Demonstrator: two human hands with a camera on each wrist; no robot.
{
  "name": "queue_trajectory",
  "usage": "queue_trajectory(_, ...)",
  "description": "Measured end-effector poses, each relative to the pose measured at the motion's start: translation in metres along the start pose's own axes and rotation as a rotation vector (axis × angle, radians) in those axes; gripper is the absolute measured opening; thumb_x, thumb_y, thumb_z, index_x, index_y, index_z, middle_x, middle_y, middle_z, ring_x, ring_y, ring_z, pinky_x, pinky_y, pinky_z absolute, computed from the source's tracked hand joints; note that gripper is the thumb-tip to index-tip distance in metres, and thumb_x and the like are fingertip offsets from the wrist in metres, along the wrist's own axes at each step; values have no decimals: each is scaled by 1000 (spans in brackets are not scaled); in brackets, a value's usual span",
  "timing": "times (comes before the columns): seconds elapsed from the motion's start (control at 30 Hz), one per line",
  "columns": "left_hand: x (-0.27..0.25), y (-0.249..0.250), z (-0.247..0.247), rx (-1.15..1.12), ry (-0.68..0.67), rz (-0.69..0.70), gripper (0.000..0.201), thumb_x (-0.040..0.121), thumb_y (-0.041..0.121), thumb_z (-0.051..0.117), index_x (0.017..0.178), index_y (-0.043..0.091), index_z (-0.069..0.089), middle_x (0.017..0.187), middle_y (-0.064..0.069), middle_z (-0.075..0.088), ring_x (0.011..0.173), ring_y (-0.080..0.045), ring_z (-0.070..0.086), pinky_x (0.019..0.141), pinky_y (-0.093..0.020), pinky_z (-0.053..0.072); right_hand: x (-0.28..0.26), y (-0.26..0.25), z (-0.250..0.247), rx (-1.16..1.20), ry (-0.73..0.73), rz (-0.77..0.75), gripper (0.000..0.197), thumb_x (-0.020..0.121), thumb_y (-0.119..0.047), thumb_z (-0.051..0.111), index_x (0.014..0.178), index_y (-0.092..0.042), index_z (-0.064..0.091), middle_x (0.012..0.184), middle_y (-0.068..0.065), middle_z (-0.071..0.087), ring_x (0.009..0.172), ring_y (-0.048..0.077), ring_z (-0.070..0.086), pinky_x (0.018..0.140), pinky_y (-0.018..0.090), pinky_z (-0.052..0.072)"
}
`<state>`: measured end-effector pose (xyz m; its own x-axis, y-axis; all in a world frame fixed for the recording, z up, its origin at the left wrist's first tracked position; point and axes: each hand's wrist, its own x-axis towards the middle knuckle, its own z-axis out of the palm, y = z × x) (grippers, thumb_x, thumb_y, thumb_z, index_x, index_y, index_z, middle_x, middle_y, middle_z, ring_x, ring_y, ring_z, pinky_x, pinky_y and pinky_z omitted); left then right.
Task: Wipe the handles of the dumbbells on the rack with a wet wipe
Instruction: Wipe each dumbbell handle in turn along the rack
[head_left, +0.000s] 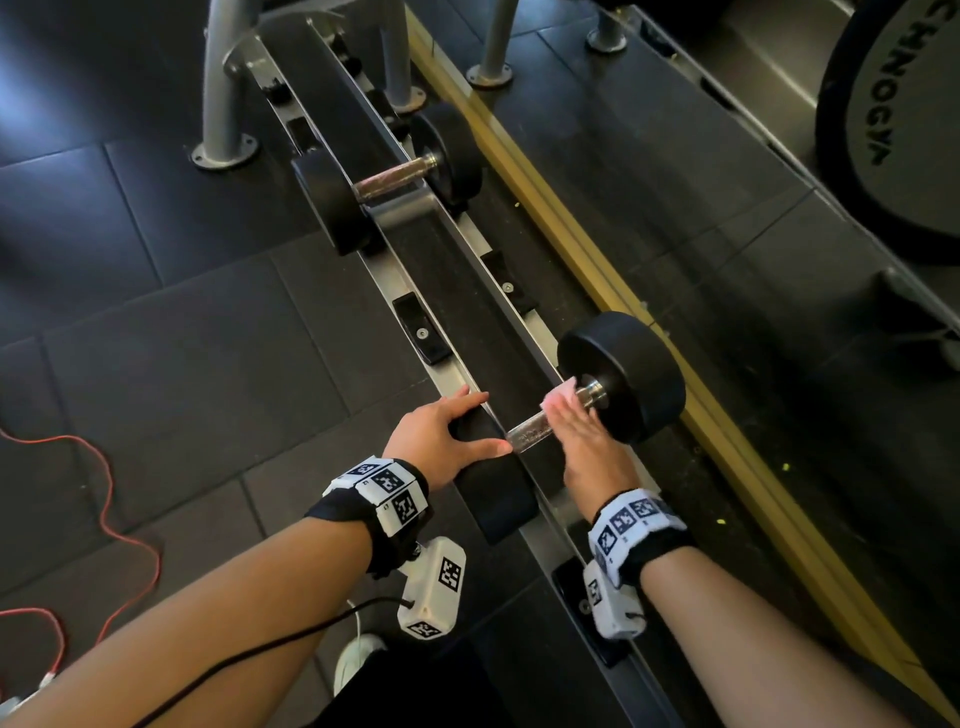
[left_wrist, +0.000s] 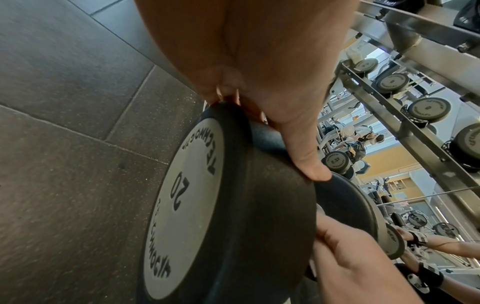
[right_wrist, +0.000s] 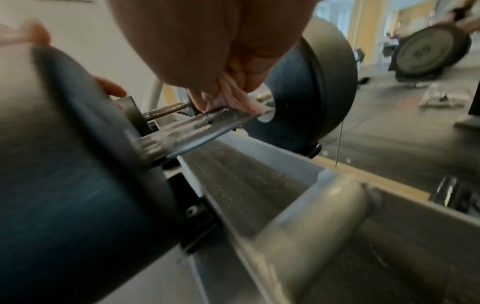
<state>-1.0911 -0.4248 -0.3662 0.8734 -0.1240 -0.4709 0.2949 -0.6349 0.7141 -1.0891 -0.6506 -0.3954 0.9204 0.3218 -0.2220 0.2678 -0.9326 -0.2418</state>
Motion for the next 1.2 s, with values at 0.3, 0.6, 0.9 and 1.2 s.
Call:
queue_trajectory(0.3,0,0,0,1,2,-4,76,74,59,76,142,47,45,155,21,35,141,-12,39,116,-33,34,2,8,-8,-35,27,-48,81,80,11,56,151,-19,30,159,2,27,149,16,21,122,35,17)
queue_trajectory(0.6,0,0,0,7,26,-9,76,72,59,78,141,46,47,154,22,36,139,-11,41,111,-26,32,-15,-18,12,128,-7,4,79,84,14,43,154,-20,29,163,-2,21,149,8,10,118,22,-11)
queue_trajectory(0.9,0,0,0,11,19,-1,76,73,60,76,142,46,46,155,21,34,139,-13,42,111,-30,35,-13,-18,10,162,-37,263,83,86,4,56,155,-27,21,162,-6,20,141,17,36,120,44,24)
queue_trajectory(1.2,-12,10,-9,245,-107,-47,73,91,52,61,154,41,24,162,8,25,149,-20,25,120,-35,25,-36,-32,-10,429,-275,301,29,103,-25,41,121,-36,62,119,0,64,116,30,58,104,39,42)
